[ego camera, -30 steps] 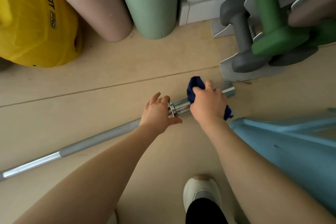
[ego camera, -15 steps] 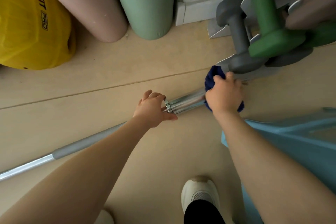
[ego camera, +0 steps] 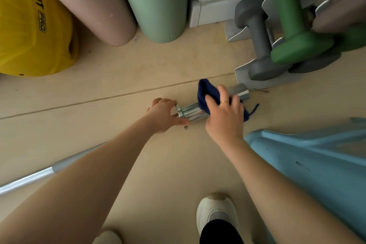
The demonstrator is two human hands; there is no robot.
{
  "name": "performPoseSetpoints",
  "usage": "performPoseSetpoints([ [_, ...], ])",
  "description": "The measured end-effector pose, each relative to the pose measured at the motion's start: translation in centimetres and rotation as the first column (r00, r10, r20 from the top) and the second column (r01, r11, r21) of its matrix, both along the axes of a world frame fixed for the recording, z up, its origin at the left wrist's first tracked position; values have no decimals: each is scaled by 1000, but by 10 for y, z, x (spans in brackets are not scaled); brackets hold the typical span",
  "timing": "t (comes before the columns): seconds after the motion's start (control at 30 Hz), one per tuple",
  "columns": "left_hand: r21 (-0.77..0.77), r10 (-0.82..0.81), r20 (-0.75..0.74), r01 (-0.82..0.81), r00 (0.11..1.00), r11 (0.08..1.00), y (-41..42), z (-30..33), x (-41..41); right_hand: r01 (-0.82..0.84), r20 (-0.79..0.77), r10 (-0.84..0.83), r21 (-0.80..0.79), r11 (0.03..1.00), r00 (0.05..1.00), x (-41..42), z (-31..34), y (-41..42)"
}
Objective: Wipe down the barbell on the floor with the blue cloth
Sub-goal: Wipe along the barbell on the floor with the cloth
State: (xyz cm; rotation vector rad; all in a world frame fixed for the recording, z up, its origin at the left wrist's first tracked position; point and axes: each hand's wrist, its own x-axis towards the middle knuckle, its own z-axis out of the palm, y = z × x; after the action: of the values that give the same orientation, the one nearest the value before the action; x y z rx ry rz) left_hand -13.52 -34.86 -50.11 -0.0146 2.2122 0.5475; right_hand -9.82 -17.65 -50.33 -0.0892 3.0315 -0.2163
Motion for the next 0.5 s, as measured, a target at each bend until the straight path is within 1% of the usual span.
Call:
performPoseSetpoints([
  [0.07, 7, 42, -38, -42, 998, 999, -2, 1, -2, -60, 16, 60, -28, 998, 998, 4, -2, 4],
  [0.1, 17, 72, -69, -71, 995, 997, -3, 2, -2, -34, 19, 34, -35, 999, 999, 1, -3, 8],
  [0.13, 31, 105, -106, -102, 989, 994, -3, 2, -1, 39, 21, -38, -51, 998, 999, -5, -4, 12],
  [0.2, 59, 158, -158, -151, 975, 987, -5, 2, -1, 236, 20, -235, -92, 967, 972, -19, -3, 15],
  [0.23, 70, 183, -165, -173, 969, 982, -6, 1, -2, 309, 26, -308, -94, 946, 951, -25, -3, 12],
  [0.27, 79, 210, -161, -200, 964, 977, -7, 0, -3, 343, 35, -342, -75, 936, 939, -28, -2, 6],
  [0.3, 89, 242, -153, -230, 958, 969, -8, -1, -5, 332, 34, -330, -53, 942, 943, -29, 0, -1],
  [0.33, 98, 272, -147, -260, 951, 961, -8, -2, -7, 281, 20, -280, -46, 959, 960, -28, 2, -9],
  [0.4, 112, 323, -160, -308, 933, 945, -10, -7, -11, 96, 1, -96, -56, 994, 995, -23, 2, -19],
  [0.47, 149, 388, -182, -365, 903, 919, -11, -9, -14, -89, 11, 90, -60, 994, 996, -19, -2, -16],
  [0.5, 173, 418, -196, -389, 887, 905, -10, -8, -15, -112, 18, 114, -64, 992, 993, -20, -4, -11],
])
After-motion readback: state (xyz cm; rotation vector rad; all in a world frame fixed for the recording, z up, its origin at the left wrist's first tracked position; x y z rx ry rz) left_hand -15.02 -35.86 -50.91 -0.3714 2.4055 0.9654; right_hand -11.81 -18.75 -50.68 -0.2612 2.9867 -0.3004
